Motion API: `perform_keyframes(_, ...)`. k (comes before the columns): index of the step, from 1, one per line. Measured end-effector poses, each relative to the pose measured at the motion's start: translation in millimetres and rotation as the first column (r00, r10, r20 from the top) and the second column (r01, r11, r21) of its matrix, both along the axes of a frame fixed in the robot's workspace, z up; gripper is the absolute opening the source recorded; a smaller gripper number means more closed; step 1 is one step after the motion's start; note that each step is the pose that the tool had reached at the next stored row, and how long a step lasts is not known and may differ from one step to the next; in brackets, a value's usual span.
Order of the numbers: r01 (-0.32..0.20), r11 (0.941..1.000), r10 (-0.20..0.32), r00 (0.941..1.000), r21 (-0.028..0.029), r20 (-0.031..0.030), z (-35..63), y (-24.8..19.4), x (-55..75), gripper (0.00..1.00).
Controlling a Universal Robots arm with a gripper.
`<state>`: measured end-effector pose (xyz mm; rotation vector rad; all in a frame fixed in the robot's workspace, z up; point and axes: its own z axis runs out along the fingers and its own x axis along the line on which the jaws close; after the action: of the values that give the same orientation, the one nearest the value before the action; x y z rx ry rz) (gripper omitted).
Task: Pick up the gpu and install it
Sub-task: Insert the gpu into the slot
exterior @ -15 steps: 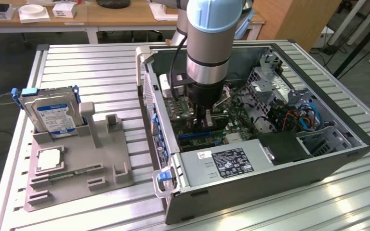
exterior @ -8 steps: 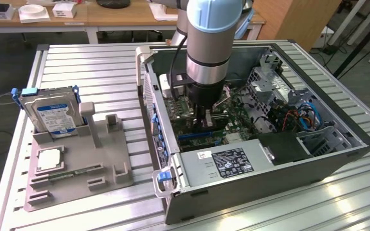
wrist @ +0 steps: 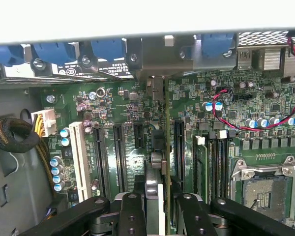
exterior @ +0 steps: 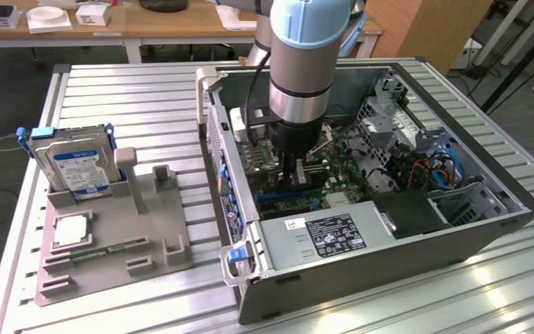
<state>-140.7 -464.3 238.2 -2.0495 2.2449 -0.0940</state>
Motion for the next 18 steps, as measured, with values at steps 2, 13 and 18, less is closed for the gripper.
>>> perform_keyframes(2,0.000,1.0000,0.000,1.0000,0.0001,0.0000,0.0,0.0,0.0,0.29)
perform_keyframes(13,0.000,1.0000,0.000,1.0000,0.0000,0.0000,-0.2,1.3,0.0,0.29)
perform_keyframes(18,-0.003,1.0000,0.003,1.0000,0.0001,0.0001,-0.3,1.3,0.0,0.29)
